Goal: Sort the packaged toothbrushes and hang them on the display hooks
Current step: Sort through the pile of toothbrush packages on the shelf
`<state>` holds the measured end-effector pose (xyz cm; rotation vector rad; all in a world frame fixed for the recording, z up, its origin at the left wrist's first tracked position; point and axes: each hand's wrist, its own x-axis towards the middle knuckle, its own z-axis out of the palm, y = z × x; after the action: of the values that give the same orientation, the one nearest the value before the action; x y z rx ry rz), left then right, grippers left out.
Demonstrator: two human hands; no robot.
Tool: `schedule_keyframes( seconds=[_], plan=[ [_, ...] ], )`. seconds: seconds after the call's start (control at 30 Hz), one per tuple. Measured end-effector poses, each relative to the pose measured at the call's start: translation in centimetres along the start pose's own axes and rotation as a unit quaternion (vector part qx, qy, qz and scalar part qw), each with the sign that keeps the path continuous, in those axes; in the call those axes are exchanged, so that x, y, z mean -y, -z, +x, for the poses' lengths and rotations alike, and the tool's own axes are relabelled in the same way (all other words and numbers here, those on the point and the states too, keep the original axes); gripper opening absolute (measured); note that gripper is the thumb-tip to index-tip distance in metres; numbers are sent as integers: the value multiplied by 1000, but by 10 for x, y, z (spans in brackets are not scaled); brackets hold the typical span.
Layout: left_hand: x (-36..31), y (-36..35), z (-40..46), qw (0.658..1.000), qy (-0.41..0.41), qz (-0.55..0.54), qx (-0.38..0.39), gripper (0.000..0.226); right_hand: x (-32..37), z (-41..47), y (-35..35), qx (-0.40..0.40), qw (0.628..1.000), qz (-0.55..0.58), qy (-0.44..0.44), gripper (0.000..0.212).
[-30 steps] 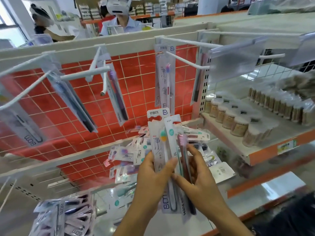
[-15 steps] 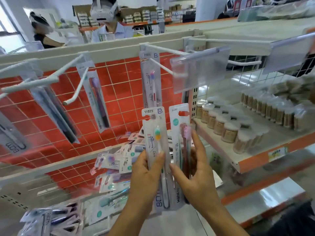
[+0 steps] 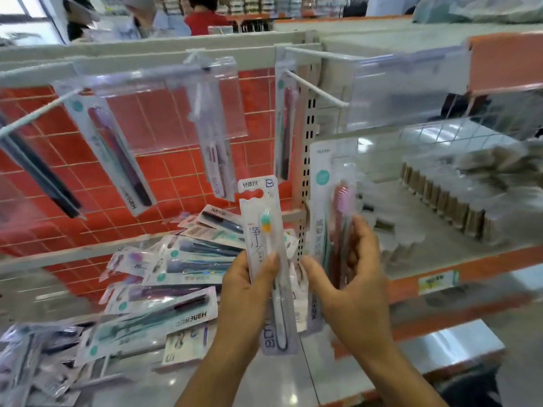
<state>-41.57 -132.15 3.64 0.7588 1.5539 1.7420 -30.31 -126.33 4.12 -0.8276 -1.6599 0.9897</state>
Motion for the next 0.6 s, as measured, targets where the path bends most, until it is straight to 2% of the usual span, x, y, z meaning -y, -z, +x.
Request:
schedule_keyframes(
  seconds=[0.27, 0.6],
  plan=[
    [-2, -27, -2, 1000, -12, 4, -25, 12, 7, 21, 24, -29, 999, 10, 45, 85],
    [-1, -32, 0, 998, -9, 13, -53, 11, 10, 49, 20, -41, 992, -28, 113, 85]
  ],
)
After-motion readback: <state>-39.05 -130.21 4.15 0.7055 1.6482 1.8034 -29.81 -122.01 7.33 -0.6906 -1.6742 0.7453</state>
